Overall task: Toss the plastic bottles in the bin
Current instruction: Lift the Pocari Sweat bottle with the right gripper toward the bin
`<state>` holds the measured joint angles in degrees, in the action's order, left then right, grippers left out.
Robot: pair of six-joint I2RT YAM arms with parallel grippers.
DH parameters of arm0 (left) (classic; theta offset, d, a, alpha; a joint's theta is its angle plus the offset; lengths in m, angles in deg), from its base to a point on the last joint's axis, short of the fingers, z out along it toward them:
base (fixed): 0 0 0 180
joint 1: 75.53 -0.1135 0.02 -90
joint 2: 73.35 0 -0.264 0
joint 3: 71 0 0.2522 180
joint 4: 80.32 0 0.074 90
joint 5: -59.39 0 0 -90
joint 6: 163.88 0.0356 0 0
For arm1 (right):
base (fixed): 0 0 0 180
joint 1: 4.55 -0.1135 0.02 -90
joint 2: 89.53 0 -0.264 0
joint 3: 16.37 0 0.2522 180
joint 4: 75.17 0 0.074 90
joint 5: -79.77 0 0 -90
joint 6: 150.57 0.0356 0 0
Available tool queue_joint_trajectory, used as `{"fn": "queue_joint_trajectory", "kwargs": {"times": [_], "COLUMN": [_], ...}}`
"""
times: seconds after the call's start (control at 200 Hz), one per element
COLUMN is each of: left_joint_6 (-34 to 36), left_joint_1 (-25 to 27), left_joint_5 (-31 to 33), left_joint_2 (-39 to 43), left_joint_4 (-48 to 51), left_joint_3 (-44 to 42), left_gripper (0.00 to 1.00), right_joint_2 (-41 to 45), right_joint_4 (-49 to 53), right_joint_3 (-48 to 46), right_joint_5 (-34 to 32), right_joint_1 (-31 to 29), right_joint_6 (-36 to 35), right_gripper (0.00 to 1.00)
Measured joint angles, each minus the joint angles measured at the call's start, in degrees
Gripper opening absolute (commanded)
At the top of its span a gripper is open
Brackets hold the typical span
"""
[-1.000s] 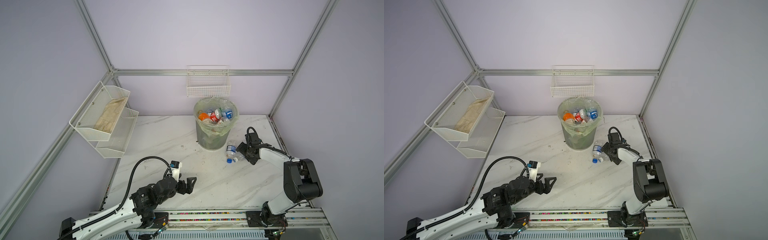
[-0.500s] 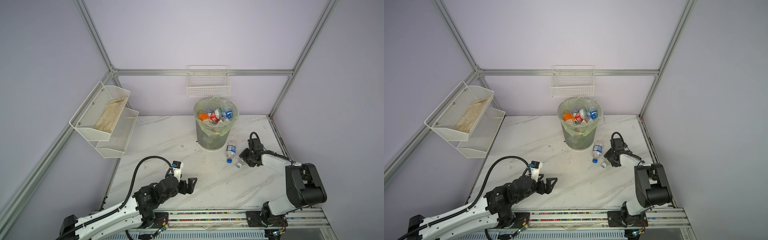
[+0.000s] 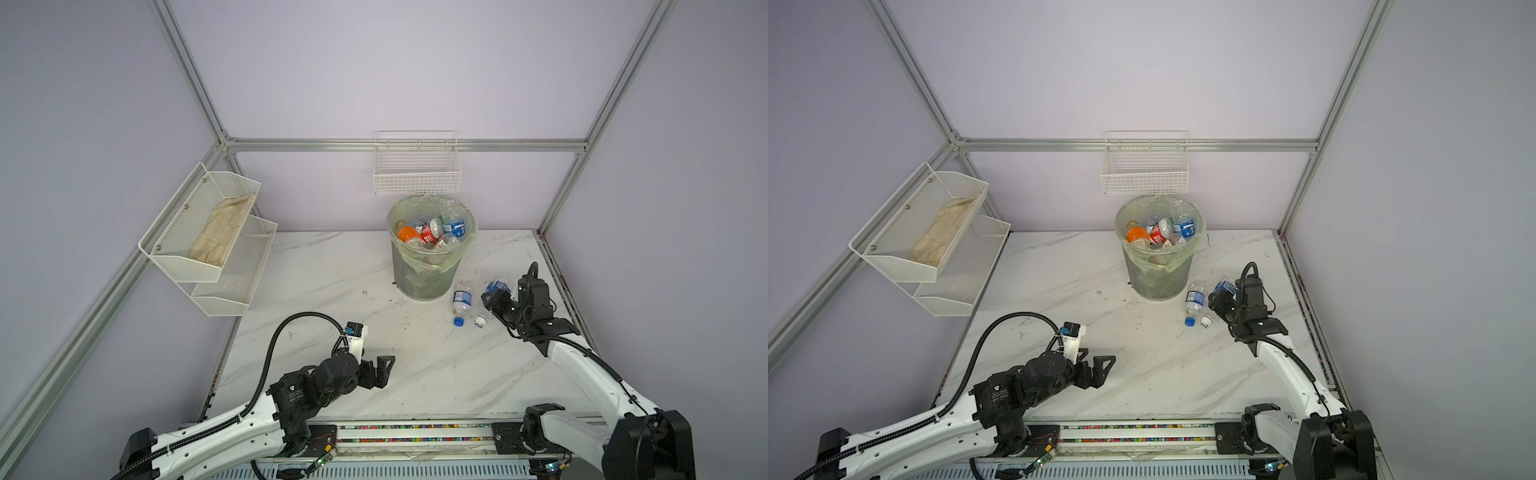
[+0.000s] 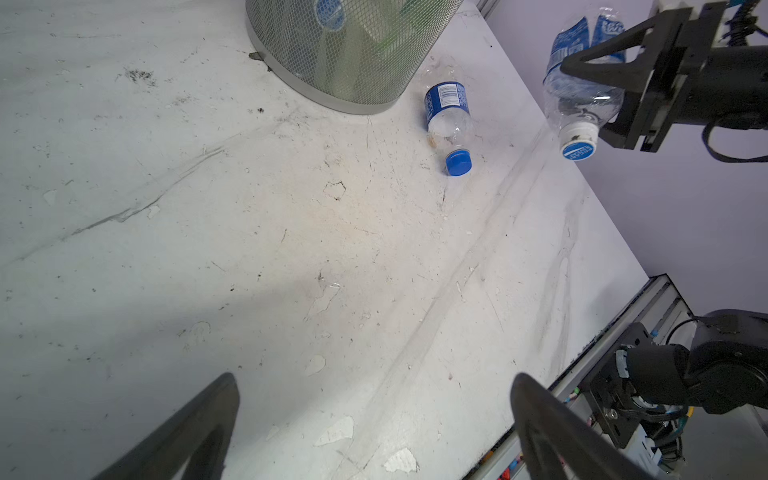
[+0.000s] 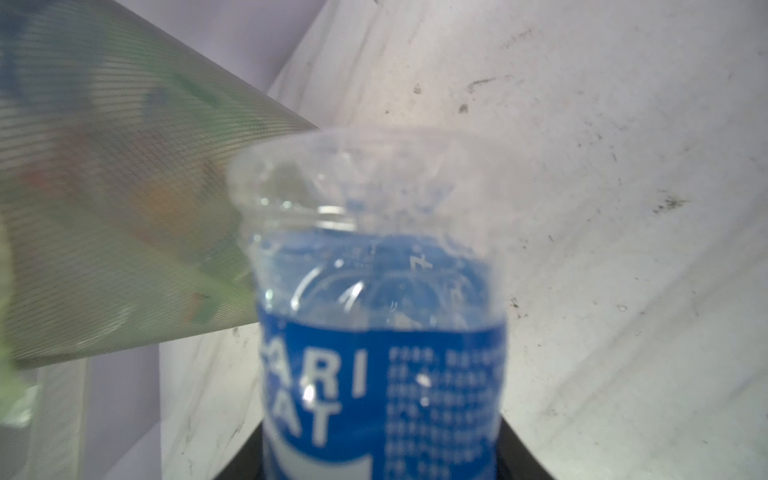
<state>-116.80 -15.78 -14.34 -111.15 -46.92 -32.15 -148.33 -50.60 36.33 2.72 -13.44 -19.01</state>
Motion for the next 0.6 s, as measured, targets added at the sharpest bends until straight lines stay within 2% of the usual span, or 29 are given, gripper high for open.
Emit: {"fn": "queue_joint_trajectory", "kwargs": {"times": [0.16,0.6], "left_joint_6": [0.0,0.0], "left_joint_1": [0.3,0.8], "left_joint_5": [0.0,0.0], "left_joint_2": [0.0,-0.3], "left_joint_4": [-0.4,-0.9], "left_joint_3": [0.0,0.0], "left_gripper": [1.00,1.00], "right_joint_2": [6.3,12.1], "right_joint_4": [0.5,1.9], "right_joint_3": [0.9,9.7], "right_joint_5": [2.5,9.4], "right_joint_1": [0.0,0.0], "right_joint_6": [-0.1,-0.8], "right_gripper": [0.00,0.00]}}
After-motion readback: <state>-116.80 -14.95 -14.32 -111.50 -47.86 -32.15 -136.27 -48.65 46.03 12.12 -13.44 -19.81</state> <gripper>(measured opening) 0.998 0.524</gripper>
